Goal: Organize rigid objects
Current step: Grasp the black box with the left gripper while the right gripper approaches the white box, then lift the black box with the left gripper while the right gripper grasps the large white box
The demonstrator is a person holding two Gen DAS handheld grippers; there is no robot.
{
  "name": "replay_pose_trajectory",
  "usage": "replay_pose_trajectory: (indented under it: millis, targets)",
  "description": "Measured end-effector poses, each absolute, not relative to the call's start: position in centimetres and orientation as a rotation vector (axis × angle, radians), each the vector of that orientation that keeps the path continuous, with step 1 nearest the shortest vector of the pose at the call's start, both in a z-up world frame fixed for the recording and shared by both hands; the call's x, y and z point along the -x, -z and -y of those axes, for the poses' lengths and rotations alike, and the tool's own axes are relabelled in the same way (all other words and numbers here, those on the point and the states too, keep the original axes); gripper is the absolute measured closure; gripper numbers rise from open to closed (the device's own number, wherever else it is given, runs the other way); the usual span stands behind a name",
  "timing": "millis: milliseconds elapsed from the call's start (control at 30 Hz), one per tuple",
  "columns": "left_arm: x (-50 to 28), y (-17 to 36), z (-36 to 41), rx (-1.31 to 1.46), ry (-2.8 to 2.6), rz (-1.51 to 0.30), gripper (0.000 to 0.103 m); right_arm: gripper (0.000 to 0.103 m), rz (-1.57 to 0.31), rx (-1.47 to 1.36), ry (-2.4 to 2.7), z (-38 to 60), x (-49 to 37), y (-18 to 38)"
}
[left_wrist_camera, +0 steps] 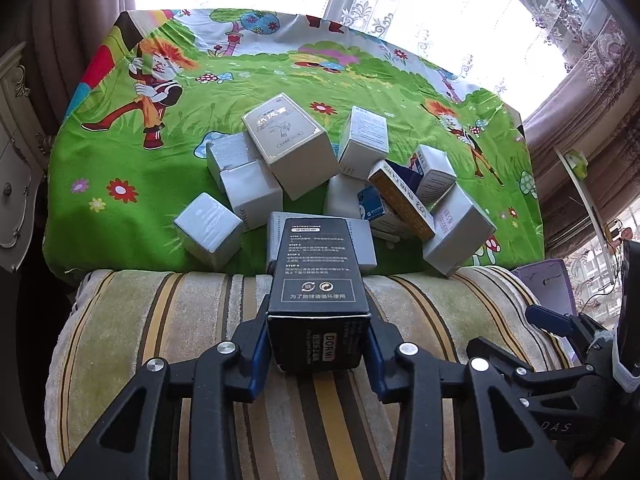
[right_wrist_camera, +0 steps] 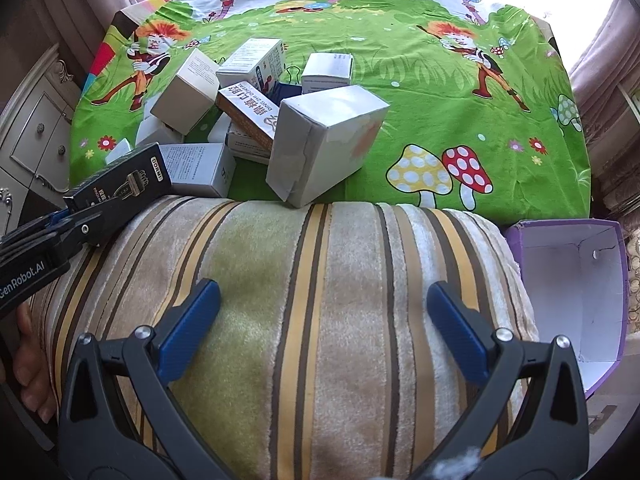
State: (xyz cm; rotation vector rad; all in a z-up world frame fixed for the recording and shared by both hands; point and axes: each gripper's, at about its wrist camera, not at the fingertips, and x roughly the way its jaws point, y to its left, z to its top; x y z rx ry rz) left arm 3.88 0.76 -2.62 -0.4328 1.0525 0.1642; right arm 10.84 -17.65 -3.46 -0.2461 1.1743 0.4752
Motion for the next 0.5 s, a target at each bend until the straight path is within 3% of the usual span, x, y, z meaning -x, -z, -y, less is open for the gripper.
replay_pose_trajectory:
  millis: [500]
  targets:
    - [-3.5, 2.6, -0.6, 0.444, -0.110, -1.026, 0.063, 0.000, -1.131, -0.005, -0.471, 17.7, -15.9, 0.7]
